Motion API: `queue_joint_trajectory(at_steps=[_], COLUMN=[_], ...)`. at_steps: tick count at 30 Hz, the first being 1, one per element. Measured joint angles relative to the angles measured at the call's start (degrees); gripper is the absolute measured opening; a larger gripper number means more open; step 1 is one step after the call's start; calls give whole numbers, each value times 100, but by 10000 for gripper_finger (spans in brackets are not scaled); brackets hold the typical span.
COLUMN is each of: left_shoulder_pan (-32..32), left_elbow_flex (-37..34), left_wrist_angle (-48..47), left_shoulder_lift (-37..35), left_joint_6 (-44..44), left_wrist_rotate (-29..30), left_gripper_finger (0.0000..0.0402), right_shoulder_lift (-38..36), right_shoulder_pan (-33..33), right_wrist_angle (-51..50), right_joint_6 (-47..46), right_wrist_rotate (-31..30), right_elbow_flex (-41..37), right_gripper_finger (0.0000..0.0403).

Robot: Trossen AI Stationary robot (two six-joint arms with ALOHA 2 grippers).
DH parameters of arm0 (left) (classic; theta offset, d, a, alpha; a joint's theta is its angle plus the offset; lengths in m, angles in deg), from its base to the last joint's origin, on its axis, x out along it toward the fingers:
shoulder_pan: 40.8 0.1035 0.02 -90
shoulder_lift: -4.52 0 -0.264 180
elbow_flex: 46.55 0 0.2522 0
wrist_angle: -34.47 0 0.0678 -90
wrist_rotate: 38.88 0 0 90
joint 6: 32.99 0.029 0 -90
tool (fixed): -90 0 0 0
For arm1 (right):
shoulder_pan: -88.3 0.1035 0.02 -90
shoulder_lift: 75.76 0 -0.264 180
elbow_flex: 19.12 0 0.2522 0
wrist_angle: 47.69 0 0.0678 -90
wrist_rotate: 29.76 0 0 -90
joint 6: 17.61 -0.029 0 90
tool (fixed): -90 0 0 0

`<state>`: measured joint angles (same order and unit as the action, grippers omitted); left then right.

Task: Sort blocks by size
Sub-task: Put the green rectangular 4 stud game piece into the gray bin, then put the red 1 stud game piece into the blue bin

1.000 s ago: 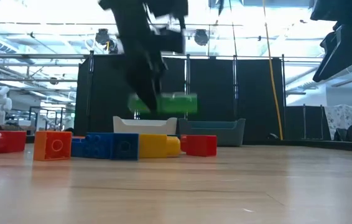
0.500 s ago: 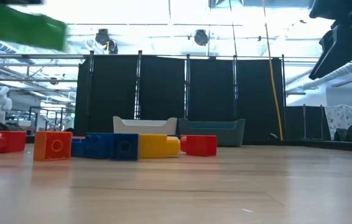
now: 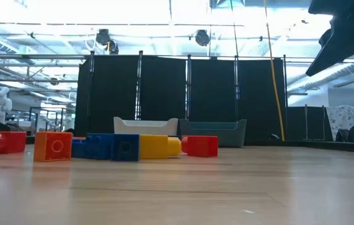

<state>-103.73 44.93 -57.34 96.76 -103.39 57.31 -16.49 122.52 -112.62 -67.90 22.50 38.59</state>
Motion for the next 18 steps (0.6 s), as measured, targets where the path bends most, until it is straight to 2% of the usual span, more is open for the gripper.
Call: queue_joint_trajectory(at_steps=[8,13,18], left_shoulder_pan=[-396,-320,-185], left_elbow_flex=[-498,-714,-729], left_wrist_angle=[387,607,959], left_shoulder_lift=[3,3,3], left_joint_6=[1044,1092,1080], left_wrist_rotate=[-106,52,114], left_gripper_finger=[174,222,230], right_shoulder_lift=[1,2,0], right_shoulder_pan=[0,-1,-1], right_wrist_angle=[21,19,17], right_joint_6=[-7,-3,16], right_wrist_rotate=[-9,-7,-7], right_elbow_flex=[0,0,-1], right_gripper_finger=[192,192,192])
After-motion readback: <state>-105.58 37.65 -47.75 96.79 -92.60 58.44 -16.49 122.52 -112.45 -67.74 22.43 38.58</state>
